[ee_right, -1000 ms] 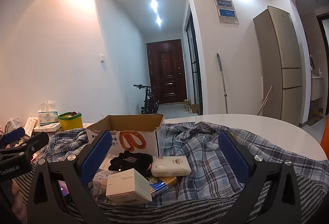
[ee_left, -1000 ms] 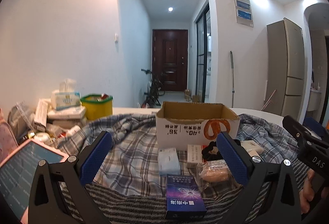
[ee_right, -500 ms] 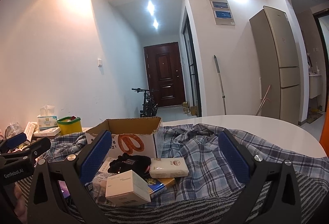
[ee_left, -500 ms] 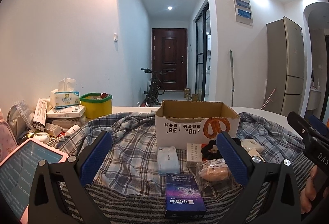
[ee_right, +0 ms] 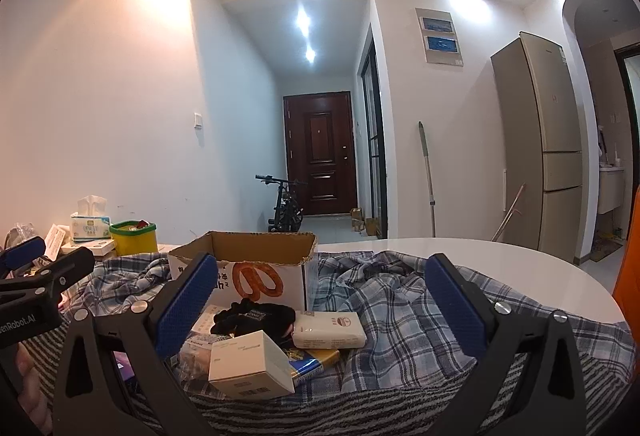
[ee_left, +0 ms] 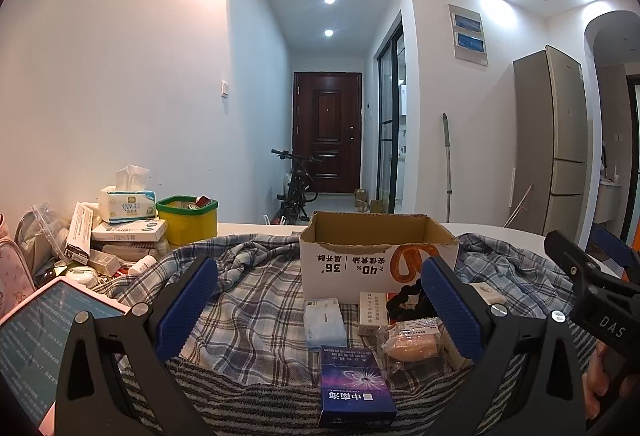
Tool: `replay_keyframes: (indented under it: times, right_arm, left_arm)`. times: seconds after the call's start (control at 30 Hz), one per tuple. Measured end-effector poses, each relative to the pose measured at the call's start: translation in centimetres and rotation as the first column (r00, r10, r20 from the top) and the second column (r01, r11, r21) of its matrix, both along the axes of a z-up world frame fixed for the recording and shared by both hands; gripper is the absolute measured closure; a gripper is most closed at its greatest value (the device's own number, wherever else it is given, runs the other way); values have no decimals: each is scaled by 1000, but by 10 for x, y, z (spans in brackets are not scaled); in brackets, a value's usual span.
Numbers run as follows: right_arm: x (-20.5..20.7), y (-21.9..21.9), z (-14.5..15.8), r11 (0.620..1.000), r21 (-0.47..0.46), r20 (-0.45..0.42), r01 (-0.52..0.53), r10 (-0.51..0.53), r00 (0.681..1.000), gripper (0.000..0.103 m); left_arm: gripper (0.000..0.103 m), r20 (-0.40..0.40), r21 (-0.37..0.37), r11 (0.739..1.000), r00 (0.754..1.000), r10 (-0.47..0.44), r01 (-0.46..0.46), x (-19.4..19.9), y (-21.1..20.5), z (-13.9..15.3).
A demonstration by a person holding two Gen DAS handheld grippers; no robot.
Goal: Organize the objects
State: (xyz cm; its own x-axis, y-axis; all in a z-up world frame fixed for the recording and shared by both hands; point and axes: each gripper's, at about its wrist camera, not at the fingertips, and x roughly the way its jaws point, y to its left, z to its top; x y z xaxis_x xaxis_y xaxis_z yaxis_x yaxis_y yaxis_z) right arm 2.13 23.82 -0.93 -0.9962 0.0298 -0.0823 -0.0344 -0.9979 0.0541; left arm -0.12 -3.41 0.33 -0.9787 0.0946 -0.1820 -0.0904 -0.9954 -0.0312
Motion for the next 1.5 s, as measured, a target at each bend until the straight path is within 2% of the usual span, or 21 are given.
replay_keyframes:
  times: [0.47,0.8,1.5]
  right_arm:
    - [-3,-1,-1,1000,8,10,-2,2,1000,0]
    - [-17,-5,-4,999,32,87,-5,3,996,0]
    - [-13,9,-4,999,-32,83,21,-18,996,0]
  left_arm:
    - [0,-20,-39,999,999,-30,30,5,8,2]
    - [0,-6,-46,998,999,-32,32,1,11,1]
    - [0,-3,-42,999,1000,-30,30,0,9,1]
